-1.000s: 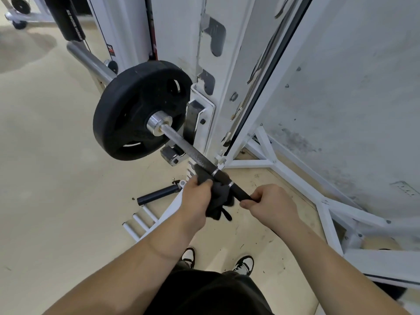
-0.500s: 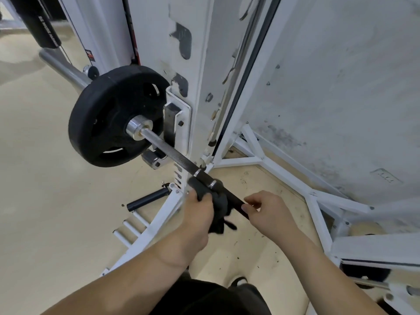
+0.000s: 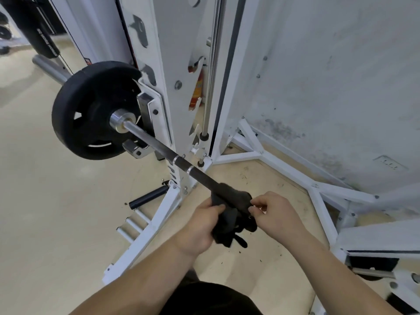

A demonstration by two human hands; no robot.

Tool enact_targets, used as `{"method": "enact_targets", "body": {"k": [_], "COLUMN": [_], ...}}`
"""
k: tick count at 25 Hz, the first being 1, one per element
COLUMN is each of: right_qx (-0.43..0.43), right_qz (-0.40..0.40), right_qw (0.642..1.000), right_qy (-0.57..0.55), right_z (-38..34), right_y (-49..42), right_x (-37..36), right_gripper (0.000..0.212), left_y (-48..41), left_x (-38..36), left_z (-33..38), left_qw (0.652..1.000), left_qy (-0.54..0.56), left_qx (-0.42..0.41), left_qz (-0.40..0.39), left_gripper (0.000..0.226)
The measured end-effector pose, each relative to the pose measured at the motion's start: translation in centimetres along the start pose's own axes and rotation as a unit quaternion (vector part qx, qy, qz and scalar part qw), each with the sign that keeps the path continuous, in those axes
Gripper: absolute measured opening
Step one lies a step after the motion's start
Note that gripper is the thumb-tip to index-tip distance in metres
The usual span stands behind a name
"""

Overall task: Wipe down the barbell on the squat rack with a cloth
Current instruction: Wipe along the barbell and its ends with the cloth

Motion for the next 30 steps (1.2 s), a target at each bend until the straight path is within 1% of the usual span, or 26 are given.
{"method": "enact_targets", "body": {"k": [1, 3, 4, 5, 7, 8, 9, 10, 11, 12, 13, 14, 15, 17, 18, 19, 20, 21, 22, 23, 24, 25, 27, 28, 29, 30], "right_qx": [0.0, 0.004, 0.003, 0.003, 0.008, 0.011, 0.012, 0.009, 0.007, 0.002, -0.005, -0.013, -0.02, -0.028, -0.033, -0.038, -0.041, -0.04, -0.041, -0.044, -0.046, -0.045, -0.039, -0.038, -0.038, -0.041], "right_qz": [0.001, -0.006, -0.013, -0.02, -0.022, -0.019, -0.015, -0.014, -0.016, -0.025, -0.034, -0.044, -0.051, -0.052, -0.052, -0.052, -0.05, -0.051, -0.051, -0.048, -0.044, -0.039, -0.032, -0.03, -0.028, -0.023], "right_qw": [1.0, 1.0, 1.0, 1.0, 1.0, 1.0, 1.0, 1.0, 1.0, 1.0, 0.999, 0.999, 0.998, 0.997, 0.997, 0.997, 0.996, 0.996, 0.996, 0.996, 0.996, 0.996, 0.996, 0.996, 0.997, 0.998], "right_qy": [-0.003, -0.004, -0.005, -0.009, -0.013, -0.013, -0.014, -0.014, -0.012, -0.002, 0.008, 0.018, 0.024, 0.038, 0.045, 0.049, 0.056, 0.062, 0.065, 0.063, 0.061, 0.063, 0.075, 0.075, 0.065, 0.049], "right_z": [0.3, 0.6, 0.7, 0.7, 0.6, 0.6, 0.8, 1.0, 1.2, 1.5, 1.7, 1.8, 1.8, 1.7, 1.6, 1.5, 1.5, 1.4, 1.4, 1.4, 1.5, 1.4, 1.5, 1.5, 1.7, 1.9], "right_y": [0.1, 0.4, 0.5, 0.6, 0.6, 0.4, 0.3, 0.3, 0.2, 0.3, 0.3, 0.4, 0.6, 0.6, 0.7, 0.7, 0.7, 0.7, 0.7, 0.7, 0.7, 0.8, 1.0, 1.1, 1.2, 1.4], "right_x": [0.1, 0.4, 0.3, 0.3, 0.1, 0.2, 0.3, 0.5, 0.7, 0.9, 1.0, 1.1, 1.1, 1.0, 1.0, 1.0, 0.9, 0.9, 0.9, 0.9, 0.9, 0.8, 0.7, 0.7, 0.7, 0.8], "right_gripper": [0.021, 0.02, 0.018, 0.014, 0.01, 0.01, 0.012, 0.016, 0.021, 0.022, 0.019, 0.018, 0.019, 0.015, 0.013, 0.013, 0.012, 0.012, 0.012, 0.012, 0.011, 0.011, 0.012, 0.012, 0.012, 0.012], "left_y": [-0.4, -1.4, -1.4, -0.8, 1.3, 2.3, 3.0, 3.1, 2.6, 2.1, 1.6, 0.9, 0.1, -0.8, -1.1, -1.3, -2.1, -3.1, -3.9, -4.2, -4.3, -4.2, -3.2, -2.9, -2.9, -3.5], "left_x": [0.4, 0.7, 0.4, -0.1, -0.6, -0.4, 0.2, 0.8, 1.5, 2.0, 1.8, 1.2, 0.5, -1.7, -2.0, -2.0, -1.4, -0.5, 0.2, 0.4, 0.2, -0.6, -2.4, -2.2, -1.6, -0.7], "left_z": [0.4, 1.2, 1.2, 0.7, -0.5, -0.3, 0.8, 2.3, 3.9, 5.5, 6.6, 6.7, 5.7, 2.0, 0.9, 1.1, 2.4, 4.3, 6.2, 7.2, 6.9, 5.5, 1.9, 1.9, 3.1, 4.7], "left_qw": [0.999, 0.99, 0.986, 0.989, 0.995, 0.993, 0.986, 0.969, 0.938, 0.892, 0.829, 0.752, 0.676, 0.549, 0.498, 0.465, 0.444, 0.436, 0.438, 0.455, 0.484, 0.5, 0.514, 0.507, 0.492, 0.475], "left_qy": [0.013, 0.063, 0.067, 0.039, -0.024, -0.05, -0.076, -0.104, -0.155, -0.229, -0.334, -0.445, -0.543, -0.679, -0.715, -0.728, -0.729, -0.725, -0.719, -0.709, -0.699, -0.696, -0.661, -0.654, -0.664, -0.675], "left_qx": [-0.016, -0.049, -0.051, -0.045, -0.043, -0.052, -0.087, -0.154, -0.239, -0.326, -0.396, -0.445, -0.468, -0.476, -0.485, -0.501, -0.52, -0.53, -0.527, -0.508, -0.488, -0.486, -0.546, -0.561, -0.561, -0.563], "left_qz": [0.024, 0.118, 0.142, 0.137, 0.085, 0.089, 0.123, 0.162, 0.197, 0.214, 0.212, 0.196, 0.17, 0.103, 0.067, 0.036, 0.028, 0.055, 0.12, 0.179, 0.198, 0.172, 0.039, -0.019, -0.053, -0.038], "left_gripper": [0.036, 0.033, 0.031, 0.032, 0.029, 0.024, 0.019, 0.015, 0.013, 0.011, 0.008, 0.005, 0.01, 0.028, 0.033, 0.034, 0.032, 0.031, 0.031, 0.032, 0.032, 0.032, 0.031, 0.031, 0.032, 0.034]}}
Point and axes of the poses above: each hand's wrist, its own y-axis away from the middle knuckle, its own x-axis out of the back of the hand, z = x × y, the point moved 1 cm from there along -y, towards the middle knuckle, and after that the axes turned 9 degrees about z, right-handed, at the moved point
